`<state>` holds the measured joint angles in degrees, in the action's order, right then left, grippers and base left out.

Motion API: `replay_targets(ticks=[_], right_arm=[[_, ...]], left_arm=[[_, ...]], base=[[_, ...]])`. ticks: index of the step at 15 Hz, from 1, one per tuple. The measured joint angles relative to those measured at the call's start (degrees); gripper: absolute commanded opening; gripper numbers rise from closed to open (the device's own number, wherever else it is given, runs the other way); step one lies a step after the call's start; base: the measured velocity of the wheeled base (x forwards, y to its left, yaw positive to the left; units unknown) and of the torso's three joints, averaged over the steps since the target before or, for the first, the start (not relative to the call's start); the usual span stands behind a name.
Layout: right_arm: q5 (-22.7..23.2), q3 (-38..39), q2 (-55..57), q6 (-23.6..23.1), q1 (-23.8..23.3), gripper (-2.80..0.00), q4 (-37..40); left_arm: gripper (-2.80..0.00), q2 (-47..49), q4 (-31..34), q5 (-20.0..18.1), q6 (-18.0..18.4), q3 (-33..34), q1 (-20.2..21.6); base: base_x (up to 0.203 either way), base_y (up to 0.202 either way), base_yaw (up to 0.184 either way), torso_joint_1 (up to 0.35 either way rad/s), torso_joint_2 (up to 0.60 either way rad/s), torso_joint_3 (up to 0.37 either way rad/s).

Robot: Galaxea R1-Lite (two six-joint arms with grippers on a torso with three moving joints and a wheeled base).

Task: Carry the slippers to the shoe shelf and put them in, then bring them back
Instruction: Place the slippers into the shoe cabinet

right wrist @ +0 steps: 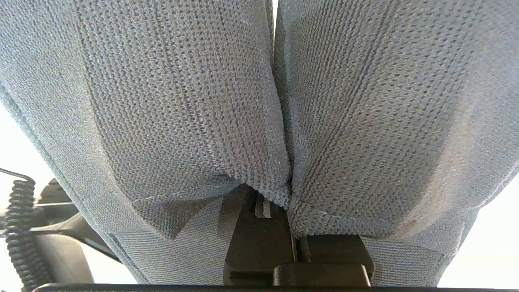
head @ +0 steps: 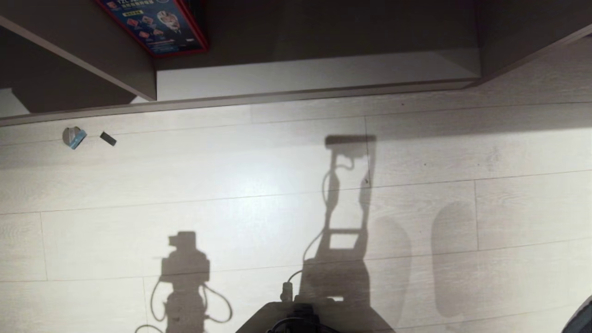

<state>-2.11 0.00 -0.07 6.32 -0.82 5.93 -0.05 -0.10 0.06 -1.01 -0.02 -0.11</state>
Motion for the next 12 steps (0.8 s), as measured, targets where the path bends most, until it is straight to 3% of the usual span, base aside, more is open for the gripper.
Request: replay_targets(ticks=[12], right_arm=[[0.3, -1.6, 0.2, 0.2, 0.0, -2.8, 1.2]], left_arm=[[-2.8, 0.0, 0.0, 0.0, -0.1, 0.0, 0.0]], base=[[0.0, 0.0, 0.0, 0.001, 0.0, -0.17]])
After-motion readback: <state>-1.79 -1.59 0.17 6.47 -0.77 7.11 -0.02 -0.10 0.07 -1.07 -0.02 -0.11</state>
